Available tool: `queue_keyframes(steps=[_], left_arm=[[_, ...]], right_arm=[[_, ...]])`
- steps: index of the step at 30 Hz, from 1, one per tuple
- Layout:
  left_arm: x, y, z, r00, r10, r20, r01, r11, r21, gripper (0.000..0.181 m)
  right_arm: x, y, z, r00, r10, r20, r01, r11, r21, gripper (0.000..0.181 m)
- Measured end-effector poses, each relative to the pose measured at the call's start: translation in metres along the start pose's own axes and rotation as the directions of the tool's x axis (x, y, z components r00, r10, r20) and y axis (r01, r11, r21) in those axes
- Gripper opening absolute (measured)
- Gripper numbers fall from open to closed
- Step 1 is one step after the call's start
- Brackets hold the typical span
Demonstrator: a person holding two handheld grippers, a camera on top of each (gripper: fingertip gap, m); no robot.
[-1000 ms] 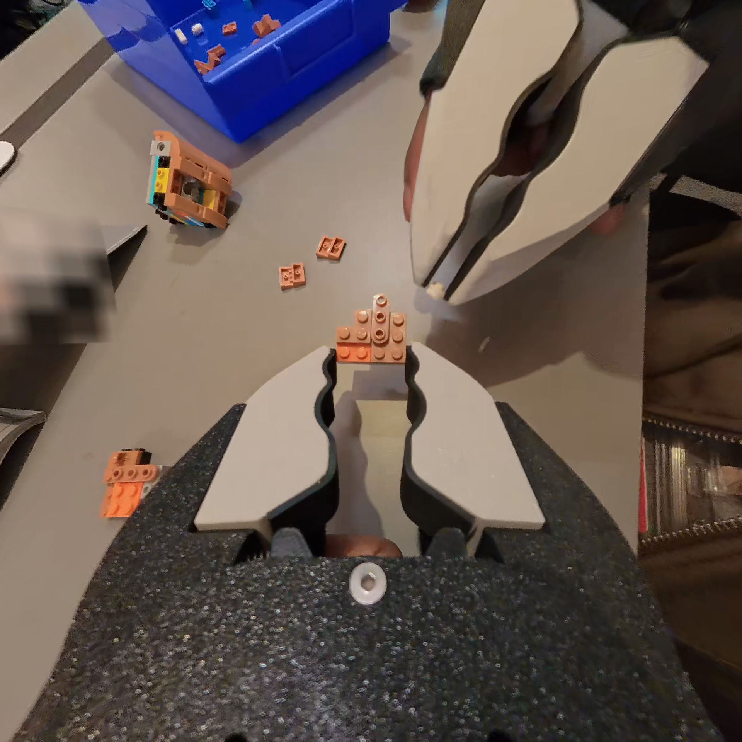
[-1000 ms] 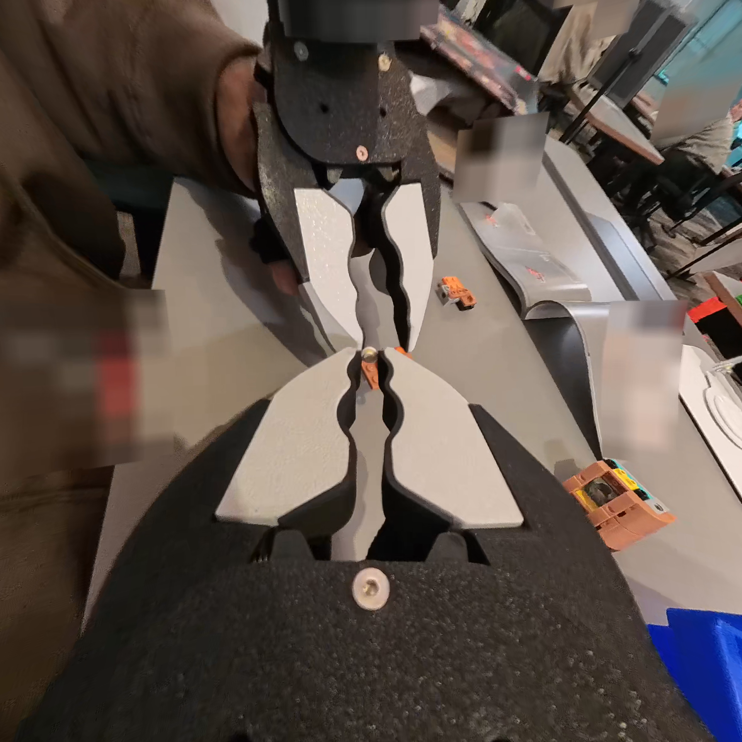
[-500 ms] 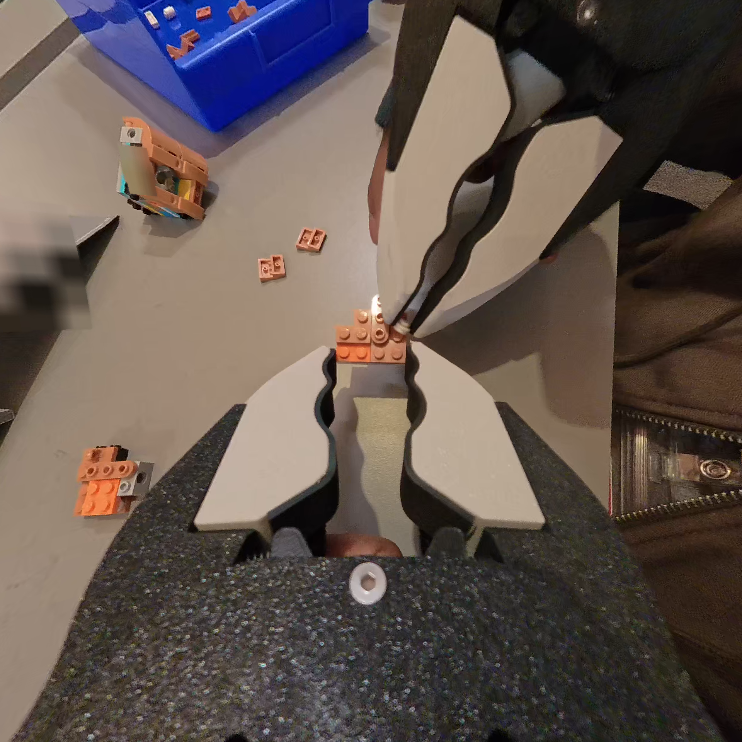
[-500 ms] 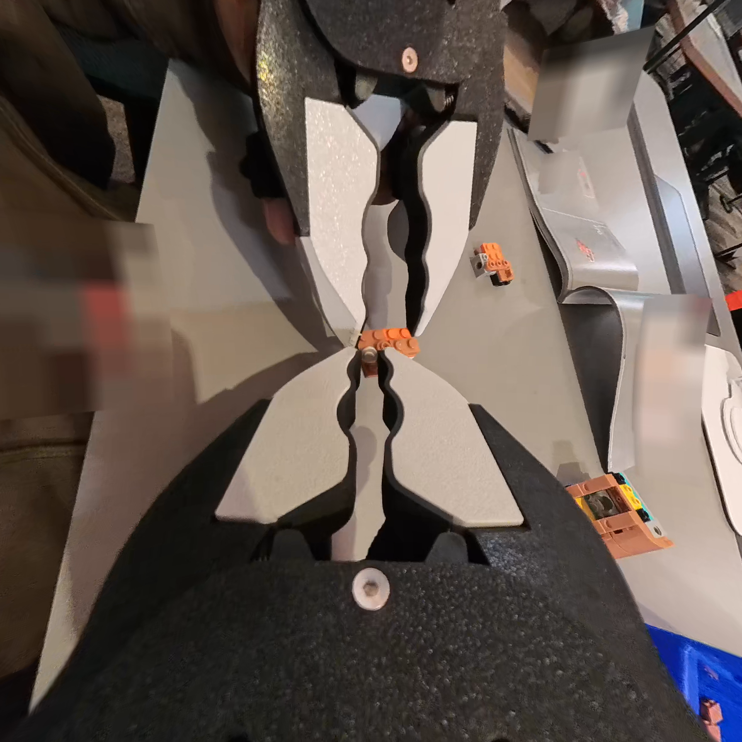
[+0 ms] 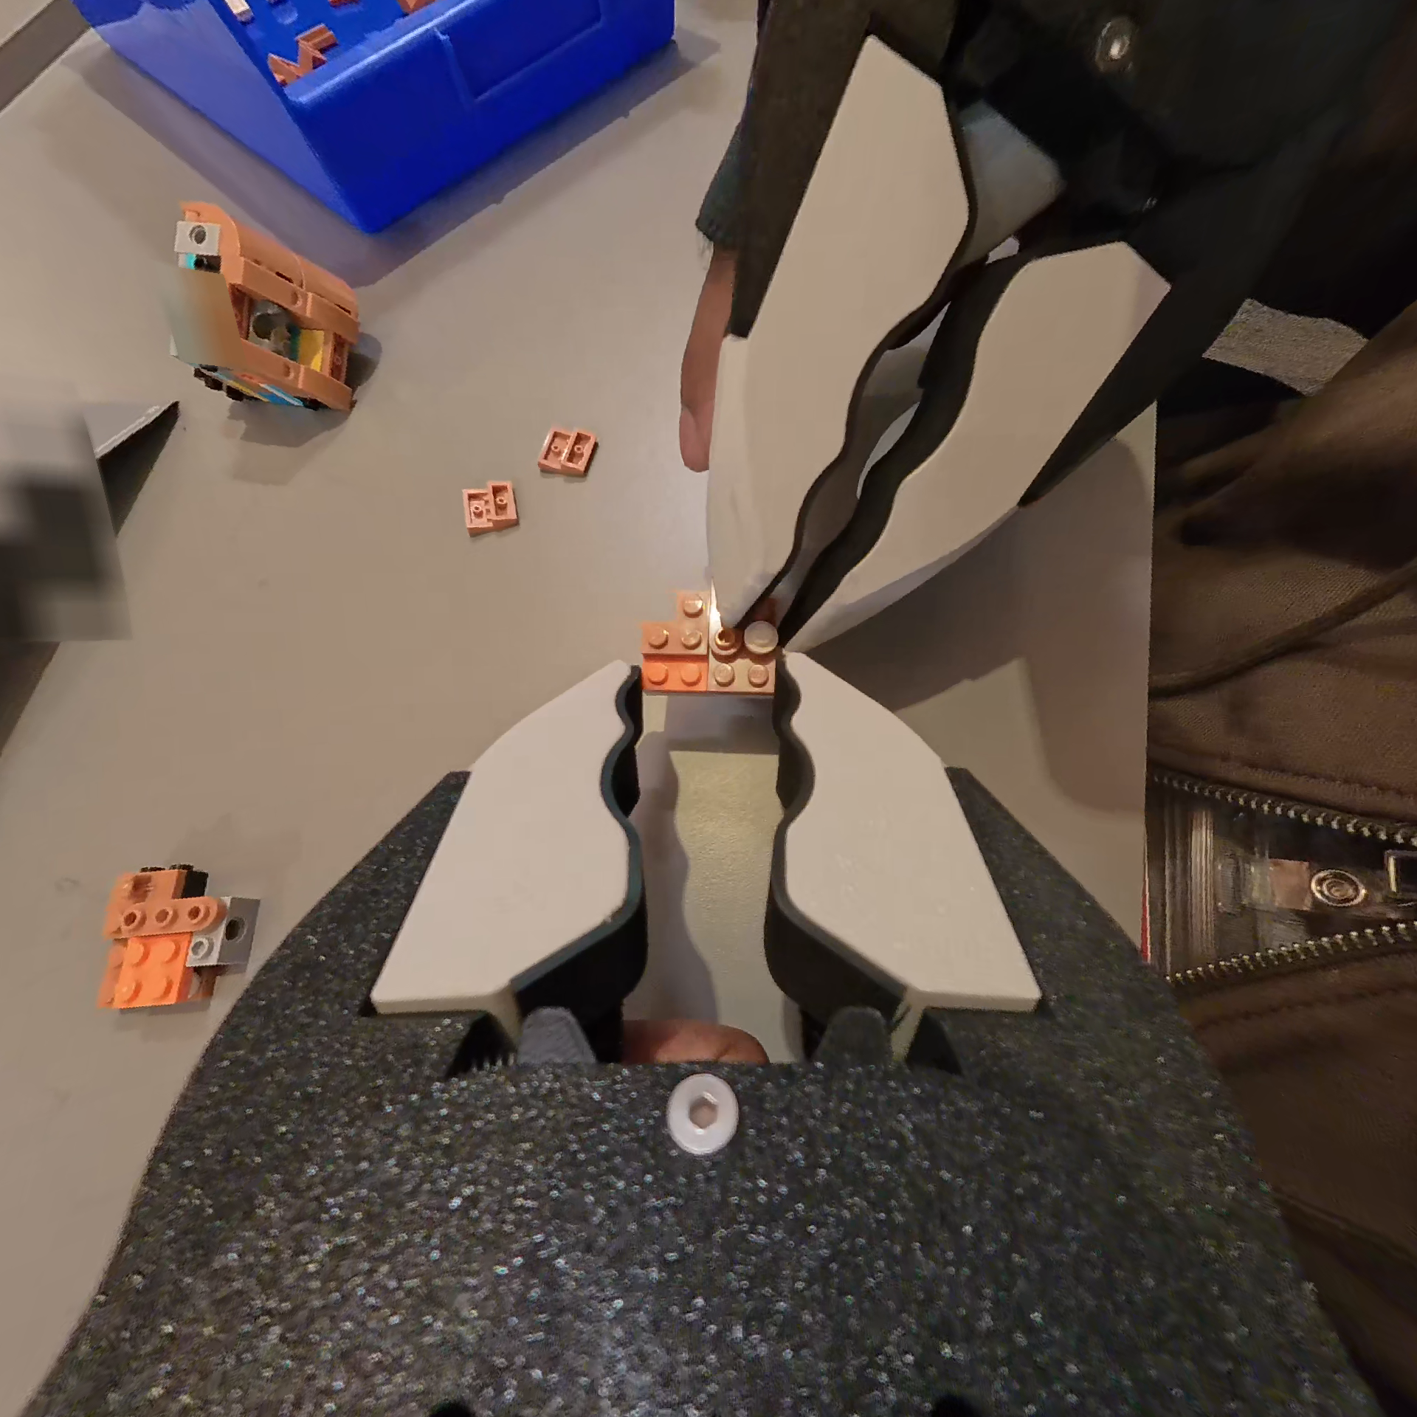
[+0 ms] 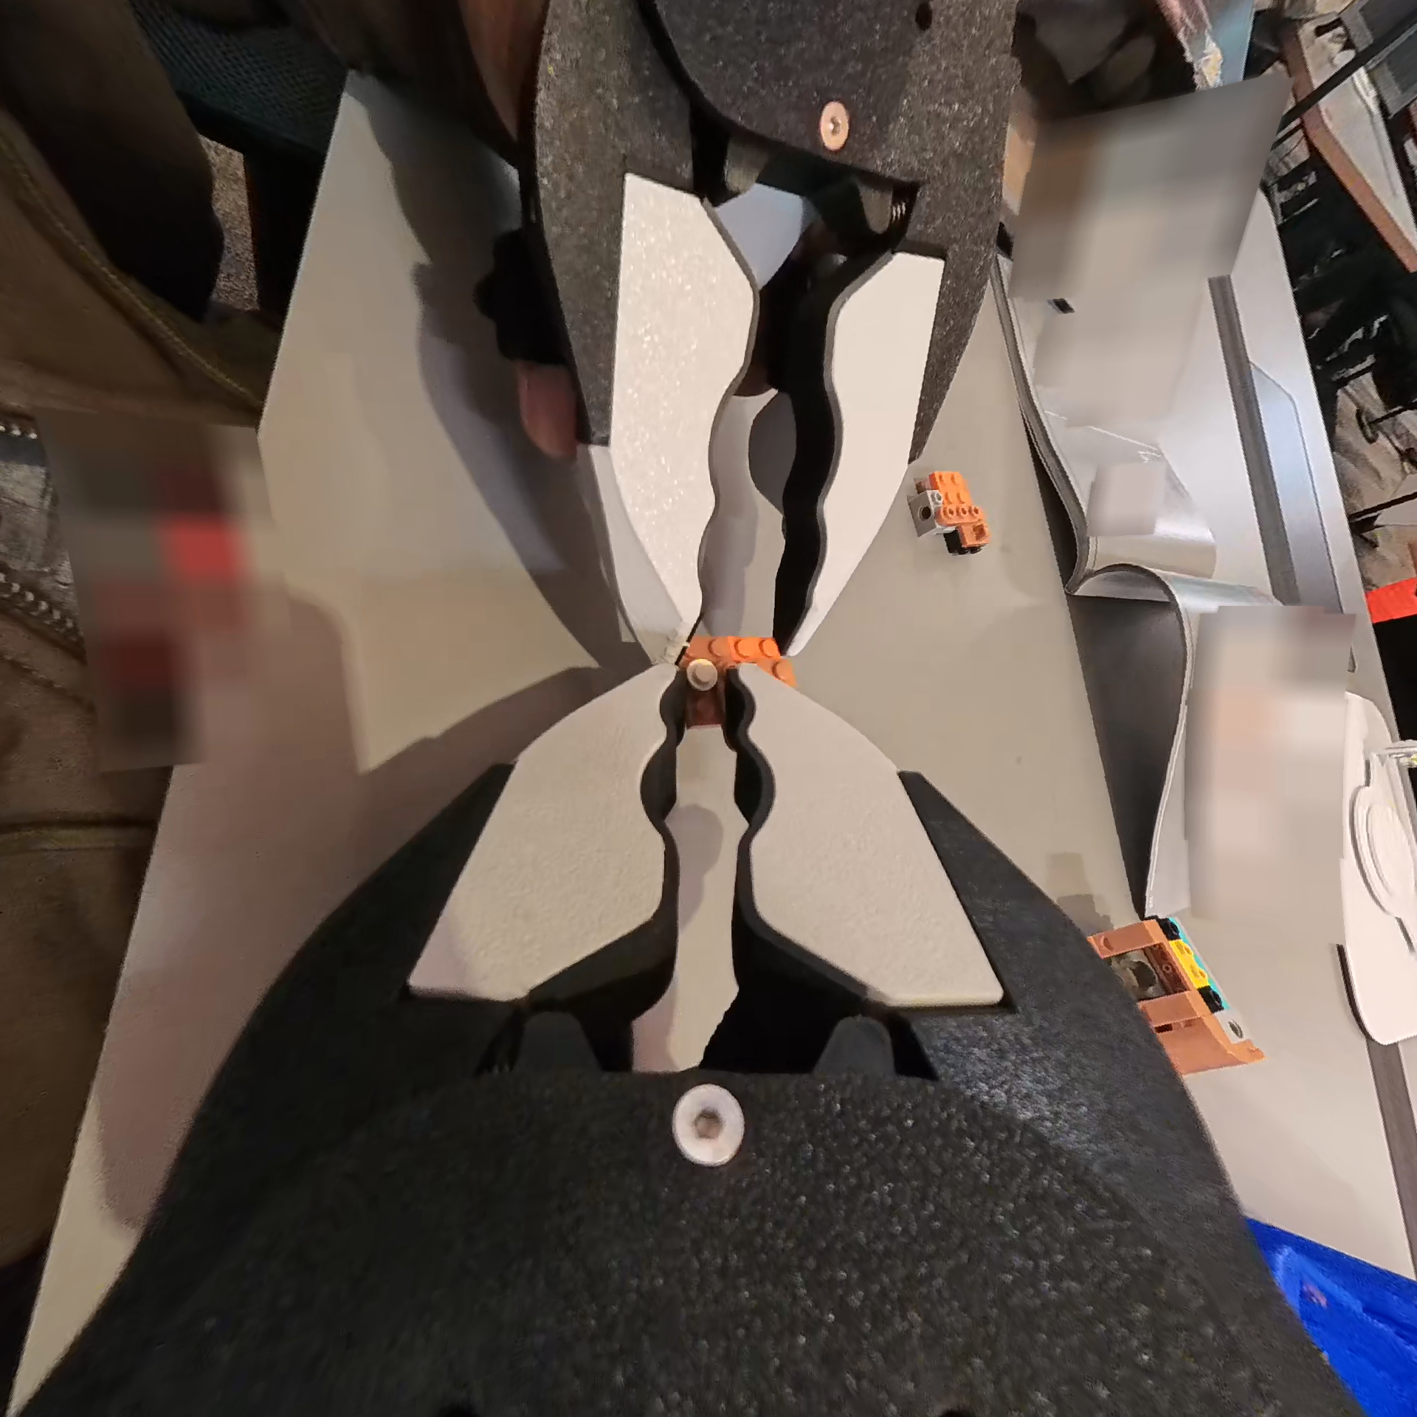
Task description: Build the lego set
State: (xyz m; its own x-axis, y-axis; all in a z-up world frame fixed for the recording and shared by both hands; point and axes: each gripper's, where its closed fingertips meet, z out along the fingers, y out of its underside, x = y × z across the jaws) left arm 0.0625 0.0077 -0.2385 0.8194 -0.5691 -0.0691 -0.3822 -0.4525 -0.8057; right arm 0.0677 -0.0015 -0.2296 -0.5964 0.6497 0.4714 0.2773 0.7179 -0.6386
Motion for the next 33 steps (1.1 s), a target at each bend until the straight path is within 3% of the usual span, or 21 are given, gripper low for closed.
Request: queue_keyframes(steps=[10,15,23,33], left_arm=[[0.000,-0.004,-0.004,0.998,-0.037,-0.045,0.037,0.999,0.014,0.033],[-0.001,-0.008,-0.008,0.993,-0.072,-0.092,0.075,0.997,0.020,0.033],[-0.005,-0.022,-0.019,0.983,-0.092,-0.162,0.093,0.996,-0.003,0.033],[-0.004,-0.028,-0.023,0.965,-0.128,-0.230,0.130,0.991,-0.007,0.033]], right_arm=[[0.004,-0.003,-0.006,0.998,-0.033,-0.059,0.036,0.998,0.056,0.020],[0.008,-0.009,-0.011,0.982,-0.136,-0.134,0.149,0.984,0.093,0.023],[0.018,-0.024,-0.015,0.885,-0.371,-0.282,0.407,0.910,0.082,0.024],[0.021,-0.025,-0.013,0.822,-0.473,-0.317,0.510,0.859,0.040,0.015]])
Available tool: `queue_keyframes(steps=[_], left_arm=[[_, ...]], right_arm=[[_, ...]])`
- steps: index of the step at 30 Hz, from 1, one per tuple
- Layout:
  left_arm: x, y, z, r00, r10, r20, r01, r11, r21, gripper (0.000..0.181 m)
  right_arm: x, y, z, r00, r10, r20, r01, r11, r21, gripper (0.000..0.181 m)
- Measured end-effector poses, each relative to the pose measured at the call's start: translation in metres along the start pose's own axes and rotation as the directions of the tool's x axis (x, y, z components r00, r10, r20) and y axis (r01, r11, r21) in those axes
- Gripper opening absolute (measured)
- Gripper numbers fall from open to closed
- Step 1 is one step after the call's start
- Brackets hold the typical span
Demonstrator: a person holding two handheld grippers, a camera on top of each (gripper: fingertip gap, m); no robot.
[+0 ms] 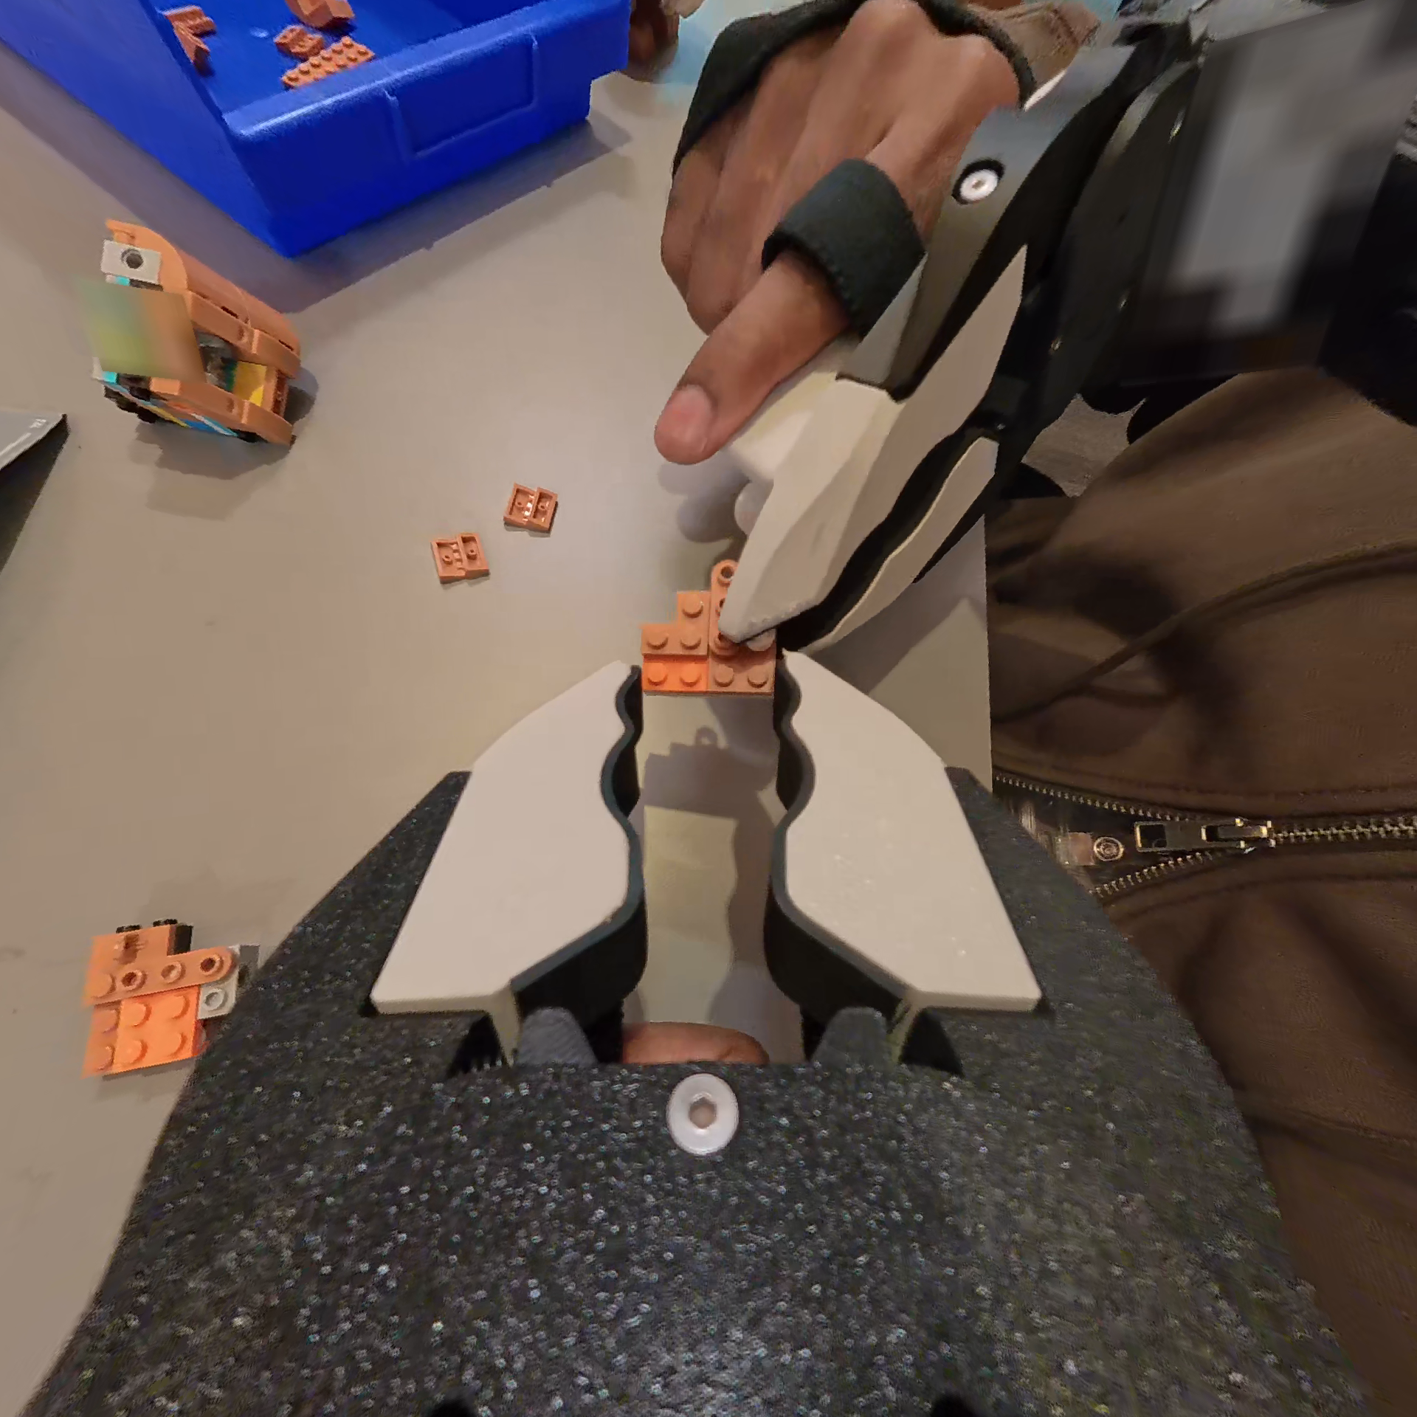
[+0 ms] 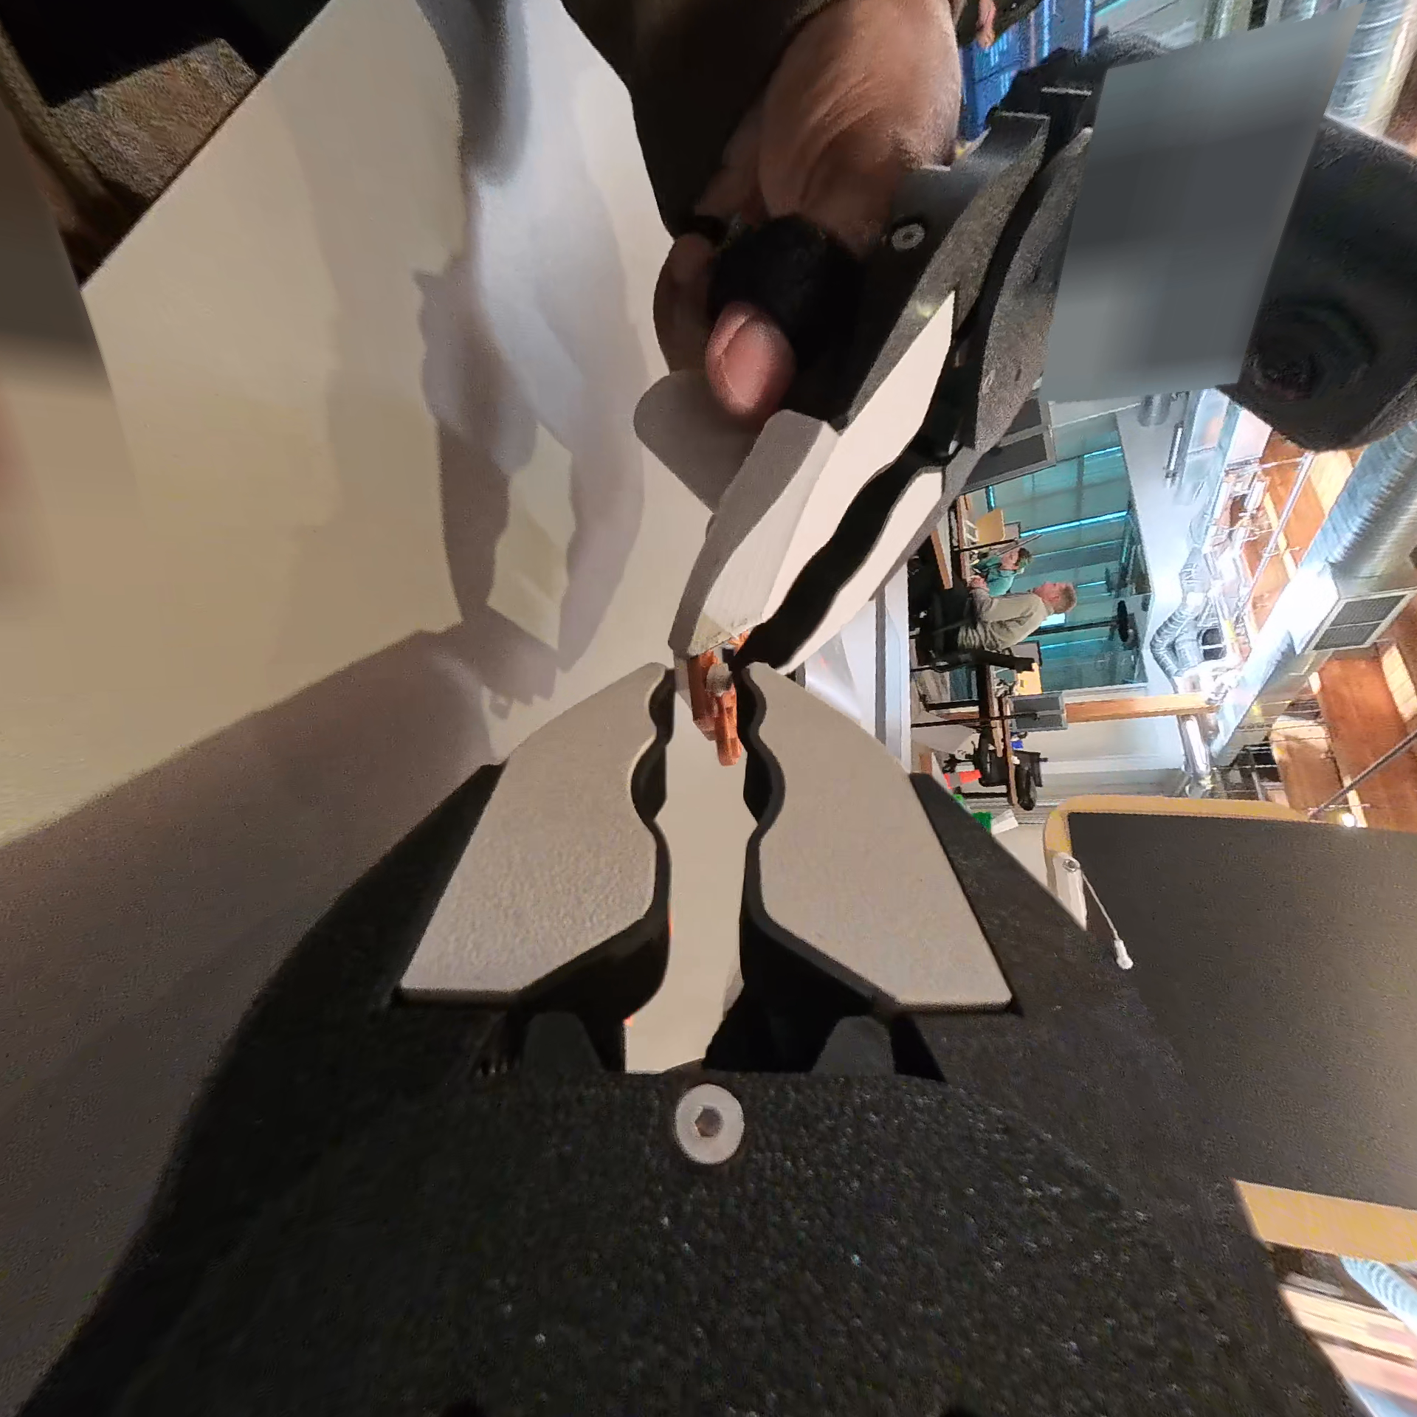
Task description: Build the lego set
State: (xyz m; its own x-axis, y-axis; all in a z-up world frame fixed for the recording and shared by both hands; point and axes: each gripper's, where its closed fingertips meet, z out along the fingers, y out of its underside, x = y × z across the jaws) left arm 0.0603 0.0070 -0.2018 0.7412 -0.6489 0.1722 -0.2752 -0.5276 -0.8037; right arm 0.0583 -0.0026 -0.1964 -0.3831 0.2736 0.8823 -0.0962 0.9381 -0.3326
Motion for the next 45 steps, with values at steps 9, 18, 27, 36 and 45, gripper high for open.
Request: queue_keyframes(steps=[9,18,27,36,45], left_arm=[[0.001,-0.002,0.001,0.998,-0.029,-0.048,0.029,0.999,-0.016,0.033],[0.005,-0.004,0.002,0.996,-0.037,-0.087,0.035,0.999,-0.021,0.033],[0.006,-0.004,0.003,0.994,-0.037,-0.099,0.035,0.999,-0.029,0.033],[0.006,-0.004,0.005,0.993,-0.045,-0.110,0.042,0.999,-0.029,0.032],[0.002,-0.014,-0.006,0.988,-0.107,-0.114,0.120,0.987,0.110,0.039]], right_arm=[[0.000,-0.001,-0.001,1.000,-0.024,0.016,0.024,1.000,0.005,0.014],[0.001,-0.002,-0.005,0.999,-0.002,0.049,0.001,1.000,0.023,0.013],[0.000,-0.001,-0.006,0.997,0.002,0.072,-0.003,1.000,0.021,0.013],[0.000,0.000,-0.007,0.995,0.034,0.093,-0.037,0.999,0.022,0.013],[0.027,0.001,-0.013,0.974,0.223,-0.032,-0.220,0.972,0.087,0.013]])
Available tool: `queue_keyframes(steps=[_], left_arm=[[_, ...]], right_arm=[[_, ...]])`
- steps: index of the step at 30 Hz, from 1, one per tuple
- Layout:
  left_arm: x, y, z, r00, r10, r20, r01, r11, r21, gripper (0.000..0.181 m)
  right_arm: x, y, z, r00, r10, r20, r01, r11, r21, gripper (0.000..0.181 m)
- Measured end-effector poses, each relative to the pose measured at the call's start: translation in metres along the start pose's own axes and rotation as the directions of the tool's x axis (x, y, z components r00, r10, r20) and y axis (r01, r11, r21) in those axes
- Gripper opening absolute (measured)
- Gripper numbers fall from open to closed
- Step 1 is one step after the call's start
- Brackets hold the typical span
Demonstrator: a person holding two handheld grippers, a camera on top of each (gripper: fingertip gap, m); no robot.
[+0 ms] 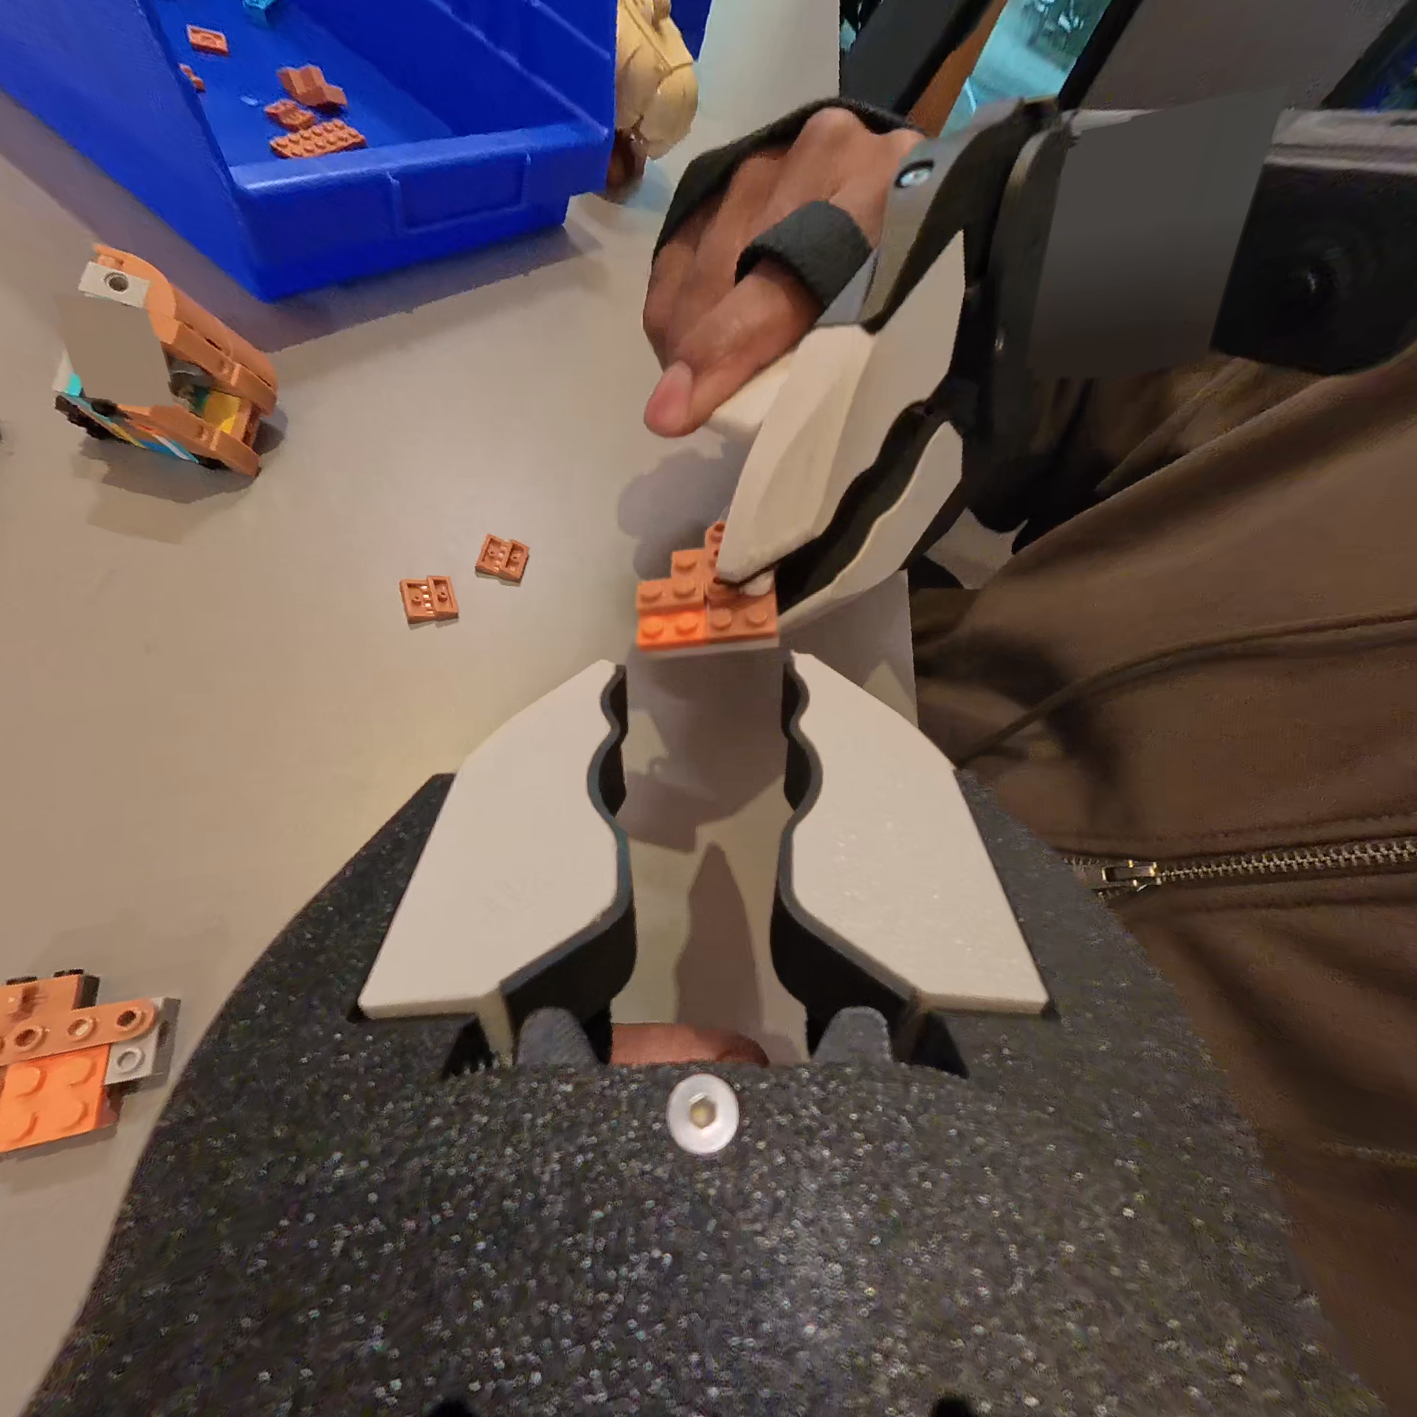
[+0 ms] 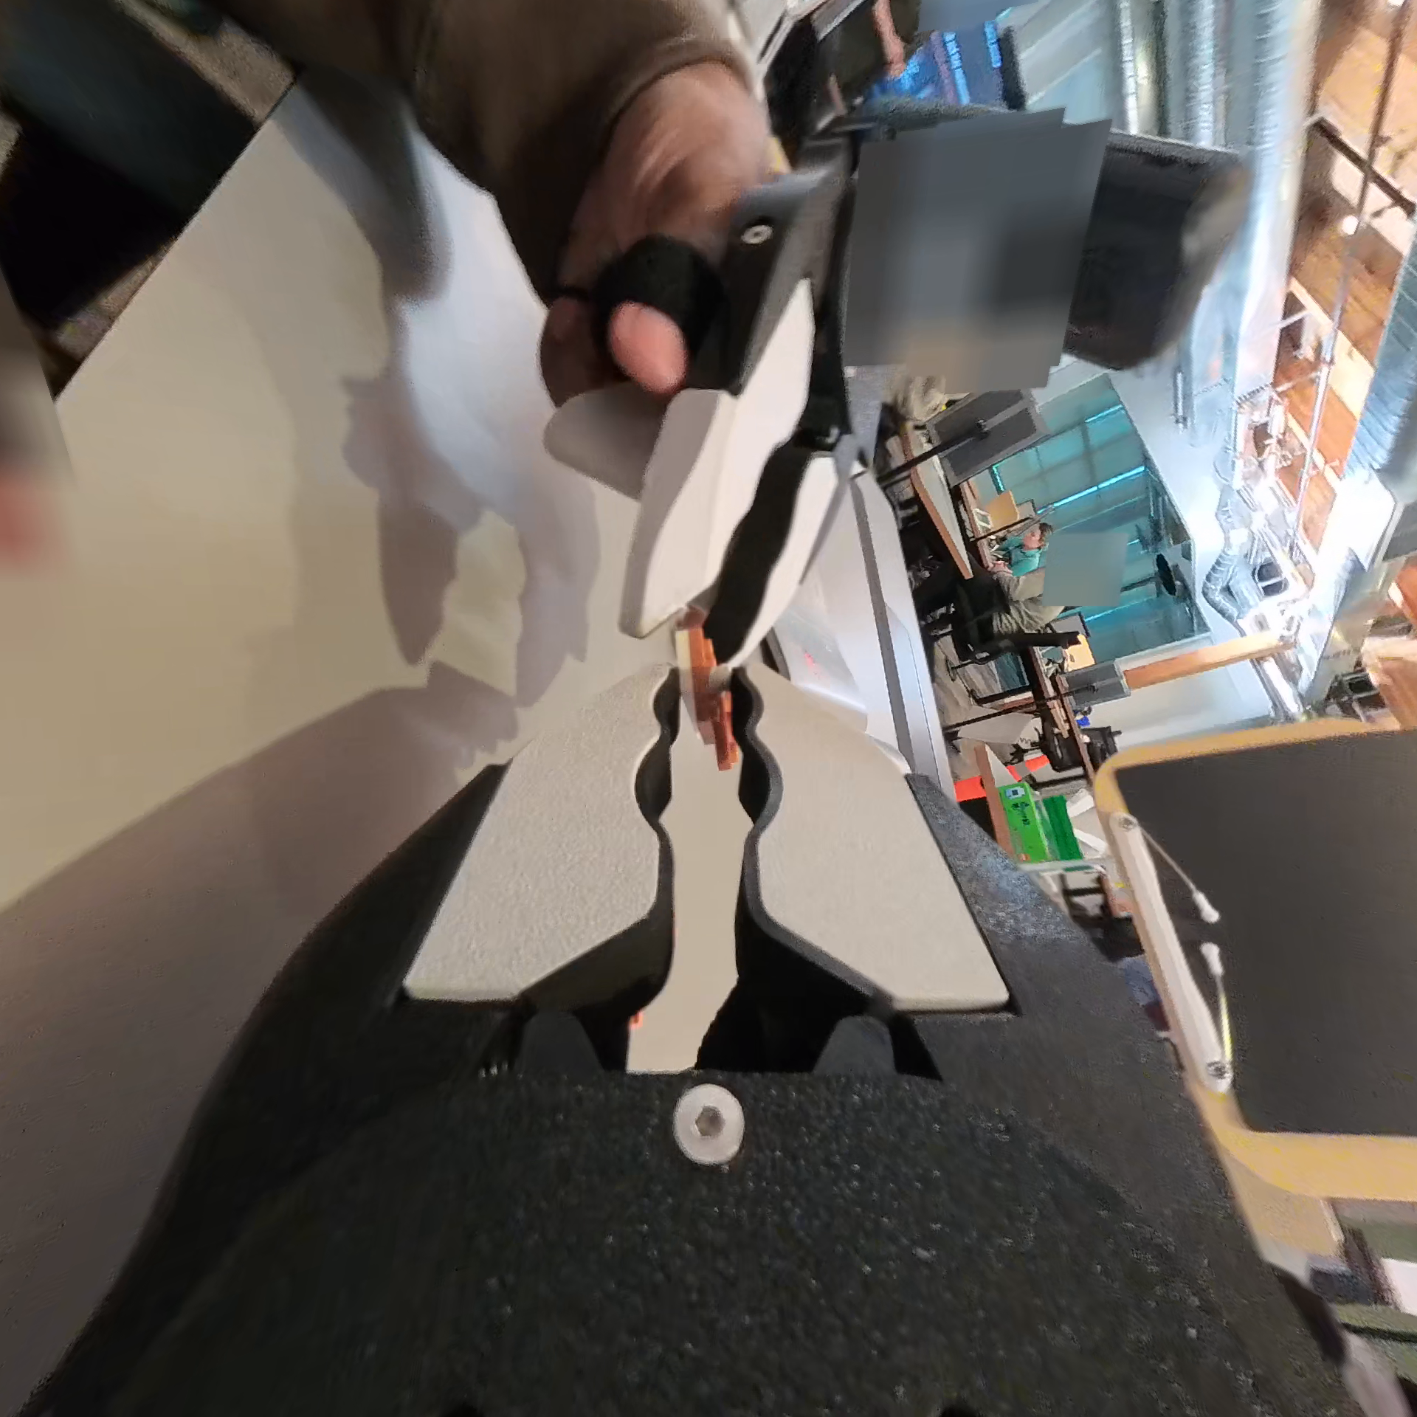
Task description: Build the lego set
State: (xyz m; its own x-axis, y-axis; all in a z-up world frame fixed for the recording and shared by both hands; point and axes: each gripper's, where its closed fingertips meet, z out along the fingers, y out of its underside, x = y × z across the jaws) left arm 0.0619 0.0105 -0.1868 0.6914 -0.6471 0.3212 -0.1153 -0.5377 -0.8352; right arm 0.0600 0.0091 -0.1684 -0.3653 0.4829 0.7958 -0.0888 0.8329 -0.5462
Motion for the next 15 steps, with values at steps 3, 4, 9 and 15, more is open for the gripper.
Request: queue_keyframes(steps=[3,4,9,15], left_arm=[[0.006,-0.005,0.001,0.999,-0.023,-0.029,0.025,0.998,0.057,0.042],[0.009,-0.007,0.002,0.999,-0.028,-0.045,0.031,0.997,0.074,0.042],[0.017,-0.015,0.002,0.996,-0.031,-0.085,0.043,0.989,0.139,0.034],[0.017,-0.013,0.000,0.994,-0.053,-0.093,0.065,0.989,0.130,0.028]], right_arm=[[0.005,-0.008,-0.004,0.997,0.078,-0.006,-0.078,0.995,0.060,0.013],[0.006,-0.010,-0.004,0.995,0.095,-0.008,-0.094,0.993,0.074,0.013],[0.009,-0.017,-0.008,0.990,0.137,-0.012,-0.135,0.984,0.119,0.013],[0.008,-0.017,-0.008,0.991,0.134,-0.007,-0.132,0.983,0.126,0.013]])
